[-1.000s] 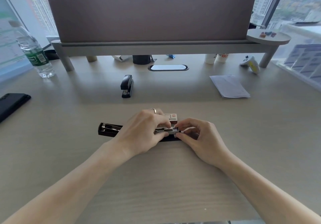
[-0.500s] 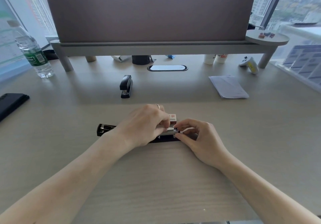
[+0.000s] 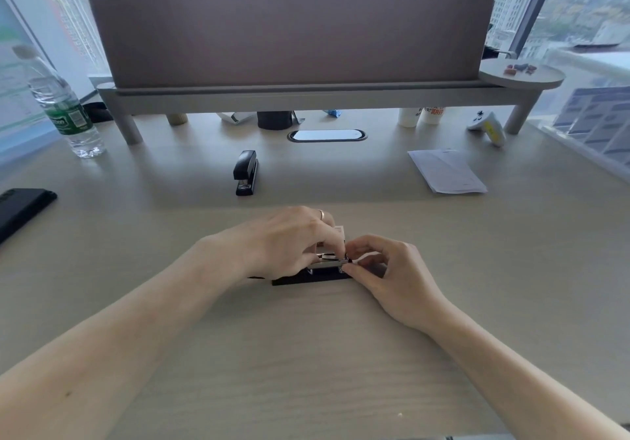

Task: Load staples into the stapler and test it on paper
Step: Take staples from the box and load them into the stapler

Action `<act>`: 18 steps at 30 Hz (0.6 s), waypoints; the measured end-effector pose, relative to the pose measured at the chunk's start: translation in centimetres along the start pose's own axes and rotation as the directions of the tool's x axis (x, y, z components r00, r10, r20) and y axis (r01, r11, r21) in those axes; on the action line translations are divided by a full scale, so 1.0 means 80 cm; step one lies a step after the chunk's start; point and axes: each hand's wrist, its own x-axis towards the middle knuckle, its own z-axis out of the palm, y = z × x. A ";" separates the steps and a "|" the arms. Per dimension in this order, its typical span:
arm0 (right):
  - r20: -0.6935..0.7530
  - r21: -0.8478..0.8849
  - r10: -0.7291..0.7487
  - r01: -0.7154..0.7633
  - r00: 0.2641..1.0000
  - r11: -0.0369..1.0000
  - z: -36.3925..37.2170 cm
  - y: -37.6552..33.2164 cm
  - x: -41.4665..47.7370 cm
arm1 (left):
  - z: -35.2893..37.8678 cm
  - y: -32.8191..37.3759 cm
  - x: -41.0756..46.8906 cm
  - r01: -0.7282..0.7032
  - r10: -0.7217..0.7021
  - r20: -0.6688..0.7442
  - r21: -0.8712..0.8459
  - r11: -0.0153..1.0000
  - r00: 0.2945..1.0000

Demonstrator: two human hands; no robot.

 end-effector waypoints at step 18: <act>0.012 0.012 -0.024 0.024 1.000 1.000 -0.001 0.004 0.000 | -0.017 0.003 0.014 -0.098 0.090 0.110 0.069 0.993 0.990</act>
